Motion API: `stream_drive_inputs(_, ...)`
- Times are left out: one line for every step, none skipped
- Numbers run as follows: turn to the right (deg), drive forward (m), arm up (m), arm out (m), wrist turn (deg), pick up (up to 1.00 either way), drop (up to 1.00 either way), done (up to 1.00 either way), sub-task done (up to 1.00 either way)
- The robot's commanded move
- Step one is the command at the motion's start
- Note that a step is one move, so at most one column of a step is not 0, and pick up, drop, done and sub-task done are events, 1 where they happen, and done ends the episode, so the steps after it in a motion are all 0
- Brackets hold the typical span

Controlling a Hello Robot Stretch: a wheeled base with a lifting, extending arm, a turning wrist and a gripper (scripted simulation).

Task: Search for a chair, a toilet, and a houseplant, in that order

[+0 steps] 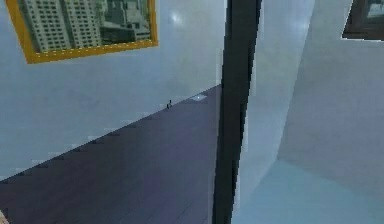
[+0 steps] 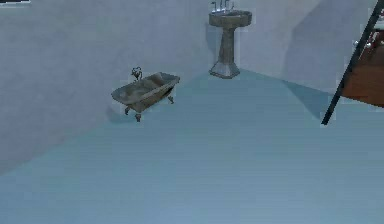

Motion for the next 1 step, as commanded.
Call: stream_drive_inputs(0.0, 0.3, 0.0, 0.0, 0.0, 0.0, 0.0, 0.0, 0.0)
